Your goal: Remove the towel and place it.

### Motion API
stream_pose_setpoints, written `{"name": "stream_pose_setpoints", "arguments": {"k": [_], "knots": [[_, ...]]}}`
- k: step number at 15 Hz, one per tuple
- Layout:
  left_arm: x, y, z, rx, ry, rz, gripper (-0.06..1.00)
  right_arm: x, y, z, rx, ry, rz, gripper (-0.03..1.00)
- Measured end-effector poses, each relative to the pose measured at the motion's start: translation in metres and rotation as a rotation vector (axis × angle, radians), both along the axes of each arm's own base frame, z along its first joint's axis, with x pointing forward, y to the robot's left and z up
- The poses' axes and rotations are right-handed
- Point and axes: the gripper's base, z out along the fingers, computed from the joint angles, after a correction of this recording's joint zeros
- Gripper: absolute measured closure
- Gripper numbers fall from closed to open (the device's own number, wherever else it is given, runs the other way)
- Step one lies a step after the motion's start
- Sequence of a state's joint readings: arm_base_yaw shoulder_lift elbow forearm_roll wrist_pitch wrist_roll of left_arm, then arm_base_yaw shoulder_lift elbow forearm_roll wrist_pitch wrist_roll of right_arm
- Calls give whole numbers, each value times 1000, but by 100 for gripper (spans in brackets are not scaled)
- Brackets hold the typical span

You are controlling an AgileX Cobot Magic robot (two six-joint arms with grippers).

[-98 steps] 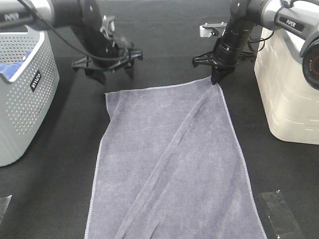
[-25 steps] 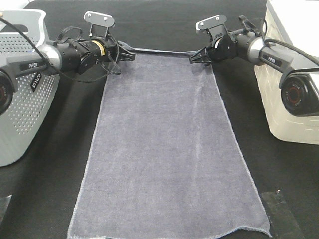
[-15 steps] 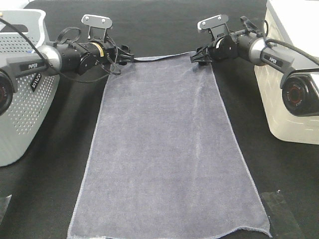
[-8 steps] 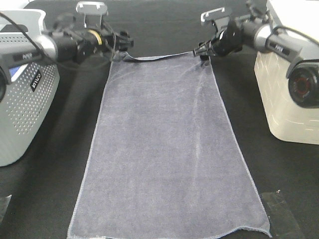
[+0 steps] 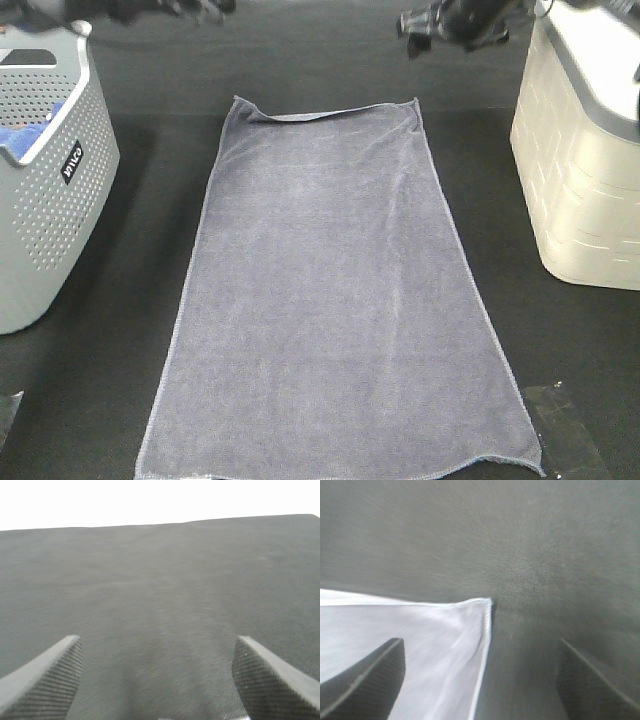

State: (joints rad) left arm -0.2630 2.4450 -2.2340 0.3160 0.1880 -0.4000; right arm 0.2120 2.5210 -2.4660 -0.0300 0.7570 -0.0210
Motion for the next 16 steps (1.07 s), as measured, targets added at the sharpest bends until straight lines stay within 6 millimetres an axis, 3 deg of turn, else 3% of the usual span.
{"name": "stream_pose_setpoints", "arguments": {"k": [3,6,10,13,14,16], "knots": [[-29,2,53,56,125,55,17,-29,-2,55,40,91,5,21],[-74,13,107,105,314,107,17,-66,-7,105,46,198,20,21],[-135,31,159,208,520,76,19,-103,-9,164,113,134,50,21],[-174,41,189,196,497,47,19,-154,-20,185,108,185,49,21],[-201,49,195,201,515,45,19,-172,-24,188,102,207,47,21],[-243,61,187,218,577,41,19,-207,-32,174,81,298,40,21]]}}
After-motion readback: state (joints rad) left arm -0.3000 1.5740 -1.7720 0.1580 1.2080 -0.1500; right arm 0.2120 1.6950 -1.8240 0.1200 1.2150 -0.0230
